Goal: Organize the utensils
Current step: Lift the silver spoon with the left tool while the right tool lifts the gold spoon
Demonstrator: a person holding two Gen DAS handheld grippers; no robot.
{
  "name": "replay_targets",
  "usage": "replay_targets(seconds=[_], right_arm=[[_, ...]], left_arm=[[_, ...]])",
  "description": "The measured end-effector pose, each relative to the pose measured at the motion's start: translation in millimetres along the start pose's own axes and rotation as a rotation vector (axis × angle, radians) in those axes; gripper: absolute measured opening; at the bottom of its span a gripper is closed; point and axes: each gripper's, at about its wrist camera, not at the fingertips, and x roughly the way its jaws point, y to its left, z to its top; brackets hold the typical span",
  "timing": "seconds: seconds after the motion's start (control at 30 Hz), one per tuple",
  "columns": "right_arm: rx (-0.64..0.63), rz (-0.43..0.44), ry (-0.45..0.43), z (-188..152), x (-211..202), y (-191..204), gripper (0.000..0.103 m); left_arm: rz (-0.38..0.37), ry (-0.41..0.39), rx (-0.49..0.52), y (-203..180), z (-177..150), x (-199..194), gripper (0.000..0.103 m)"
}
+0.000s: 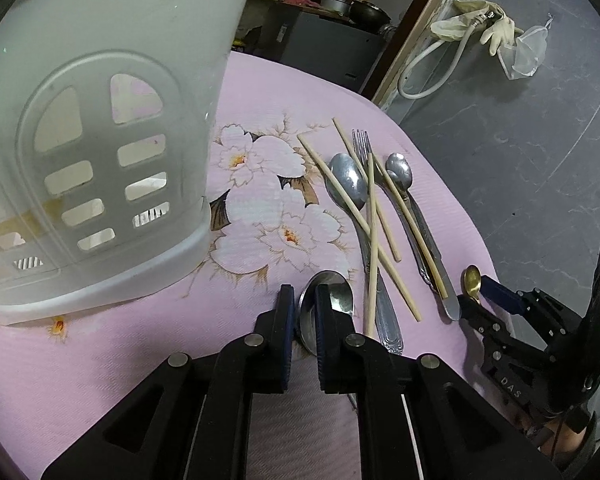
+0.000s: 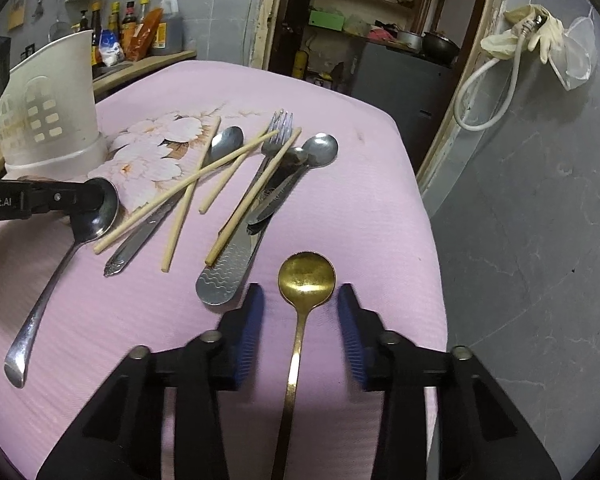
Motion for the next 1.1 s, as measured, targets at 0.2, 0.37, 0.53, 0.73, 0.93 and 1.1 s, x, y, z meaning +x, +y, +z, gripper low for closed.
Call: replay_targets(seconds=[0.2,0.37,0.53,0.73,0.93,1.1], right_arm=[[0.044,0.028,-0.033,-1,-8,-9,0.023],[0.053,0.048,-0.146,-5,-30,-12,0.023],[0.029,0.027,-0.284,-9,-56,-7,0.023],[-0.005,-0.035,-0.458,-19,-86,3,0.023],[-0.028,-0.081,-0.589,-26,-105,11,0.023],[-0.025,-0.076,-0.635,-23,-109,14,0.023]], left_arm=[[0.010,-0.066,0.036,-10,-4,-11,0.001],[0.068,-0.217,0.081,-23,-10,-36,0.001],[0.159,-0.379,0.135,-39,-23,-58,0.001],[0.211,-0.531,0.140,-43,-37,-79,0.001],[0.215,-0.564,0.116,-40,-46,-89,0.001],[0.225,-0.581,0.120,-38,-48,-101,0.001]])
